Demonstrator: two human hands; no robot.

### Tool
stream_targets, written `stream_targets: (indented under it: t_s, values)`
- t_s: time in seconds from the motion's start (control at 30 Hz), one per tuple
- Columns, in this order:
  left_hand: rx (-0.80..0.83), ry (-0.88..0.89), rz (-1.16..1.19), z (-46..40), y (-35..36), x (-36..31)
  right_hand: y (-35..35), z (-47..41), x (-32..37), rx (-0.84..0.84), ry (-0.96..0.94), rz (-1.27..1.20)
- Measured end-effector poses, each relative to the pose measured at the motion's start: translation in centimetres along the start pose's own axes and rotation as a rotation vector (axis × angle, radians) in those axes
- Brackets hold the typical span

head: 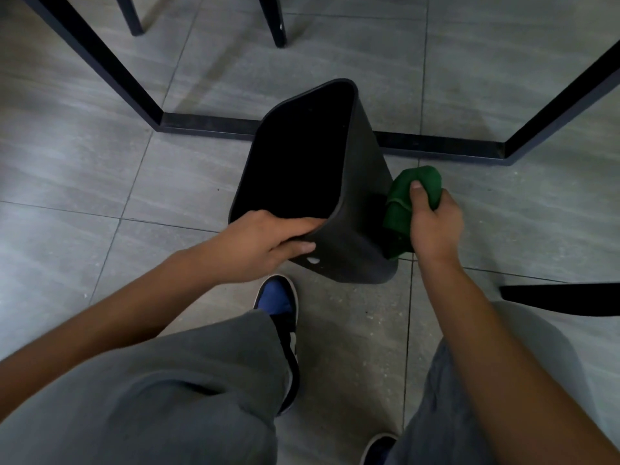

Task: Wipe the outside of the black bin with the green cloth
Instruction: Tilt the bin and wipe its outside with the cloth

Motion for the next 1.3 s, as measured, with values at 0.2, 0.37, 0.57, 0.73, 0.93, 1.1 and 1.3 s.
stream_targets:
  t_s: [0.2,0.37,0.57,0.73,0.93,1.1,1.3]
  values:
    - [-0.072,0.033,-0.001,-3.8,-2.1,-0.9,-1.9,0.4,0.8,0.122,-0.028,0.002]
    - [-0.073,0.034,0.002,-7.7,-4.2,-1.7,-4.0,1.3,1.4,0.135,-0.062,-0.026]
    - [-0.093,-0.181,0.095,-12.8,-6.4,0.1,-6.5,1.5,1.5,0.113,-0.045,-0.126]
    - [-0.161,-0.257,0.462,-12.3,-6.2,1.2,-6.0,1.9,0.8,0.086,-0.025,-0.187]
    - [-0.216,-0.33,0.439,-8.8,-4.6,-0.1,-5.2,2.0,0.5,0.056,0.057,-0.329]
    - [-0.19,-0.313,0.43,-8.6,-4.0,-0.8,-3.6,2.4,0.1,0.067,0.073,-0.286]
    - [-0.283,-0.375,0.427,-8.9,-4.3,-0.5,-4.2,0.8,-0.3,0.032,0.097,-0.252]
Point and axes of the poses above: each hand's wrist, its own z-axis away from the middle knuckle, its own y-axis out of the palm, x = y × z, the point moved 2 cm from there along -z, towards the middle knuckle, and after that the axes turned 14 degrees about y, right-handed, at the moved point
